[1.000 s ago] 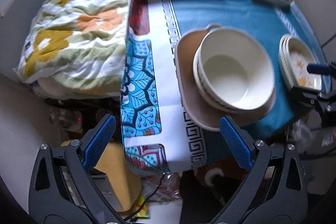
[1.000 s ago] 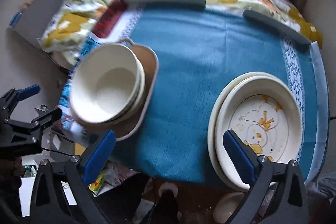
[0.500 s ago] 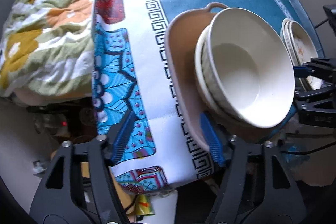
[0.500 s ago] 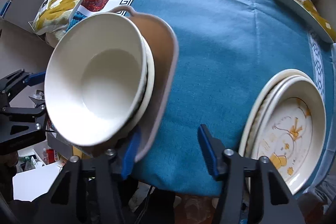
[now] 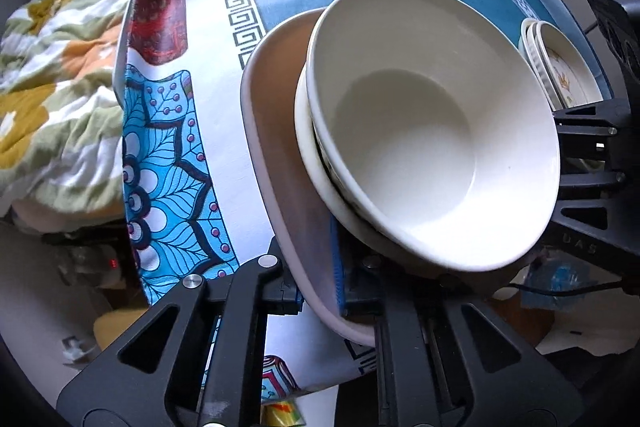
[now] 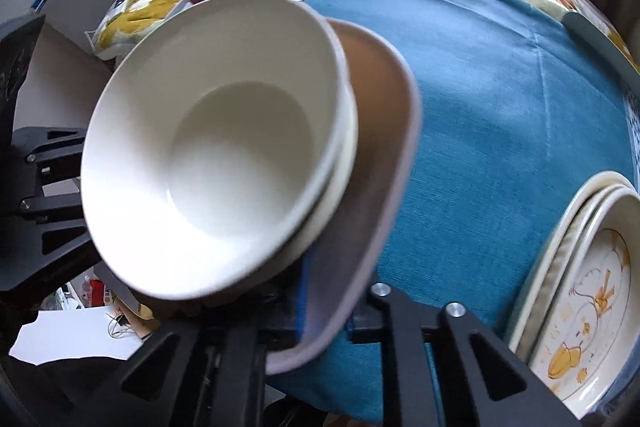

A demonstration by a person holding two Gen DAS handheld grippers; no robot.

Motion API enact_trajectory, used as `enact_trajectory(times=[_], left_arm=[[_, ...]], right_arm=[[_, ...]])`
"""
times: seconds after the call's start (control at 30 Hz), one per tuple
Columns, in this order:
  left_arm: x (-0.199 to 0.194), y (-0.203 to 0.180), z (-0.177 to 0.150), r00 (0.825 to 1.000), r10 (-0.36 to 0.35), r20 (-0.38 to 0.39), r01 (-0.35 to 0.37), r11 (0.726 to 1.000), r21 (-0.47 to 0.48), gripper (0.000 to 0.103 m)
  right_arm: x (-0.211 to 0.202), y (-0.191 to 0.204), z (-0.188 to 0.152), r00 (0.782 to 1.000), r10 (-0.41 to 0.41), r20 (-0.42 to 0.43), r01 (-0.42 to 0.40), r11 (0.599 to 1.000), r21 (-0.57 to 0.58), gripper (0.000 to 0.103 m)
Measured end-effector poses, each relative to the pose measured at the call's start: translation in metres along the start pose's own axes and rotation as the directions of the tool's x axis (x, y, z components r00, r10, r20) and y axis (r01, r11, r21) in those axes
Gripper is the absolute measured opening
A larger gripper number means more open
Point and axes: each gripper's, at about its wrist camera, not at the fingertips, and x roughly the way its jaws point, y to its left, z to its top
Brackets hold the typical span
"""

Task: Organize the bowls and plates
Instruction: 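Carry the mauve dish with bowls and lower it onto the plate stack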

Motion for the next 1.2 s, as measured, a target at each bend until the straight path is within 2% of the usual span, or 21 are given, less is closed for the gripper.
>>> enact_trajectory(times=[0.13,0.4,0.73,0.97,1.2], left_arm=[[0.000,-0.012,0.000,0.998,0.056,0.014,-0.056,0.998,0.032,0.009],[-0.017,-0.014,0.007,0.996,0.069,0.057,-0.071,0.997,0.037,0.009],[-0.061,-0.046,0.045,0.988,0.060,0.145,-0.073,0.994,0.082,0.009],[-0.089,-0.111,0.072,0.980,0.051,0.193,-0.067,0.995,0.078,0.009],[-0.090,-0.194,0.081,0.975,0.035,0.220,-0.032,0.999,-0.015,0.009]], right_arm=[[0.001,0.006,-0.002,0.999,-0.029,0.014,0.029,0.999,-0.028,0.013],[-0.008,0.010,-0.001,0.998,-0.036,0.052,0.036,0.999,-0.009,0.013],[-0.069,-0.017,-0.002,0.988,-0.068,0.139,0.065,0.997,0.027,0.013],[-0.126,-0.066,-0.020,0.979,-0.090,0.183,0.085,0.996,0.035,0.013],[-0.163,-0.124,-0.050,0.977,-0.101,0.186,0.106,0.994,-0.017,0.013]])
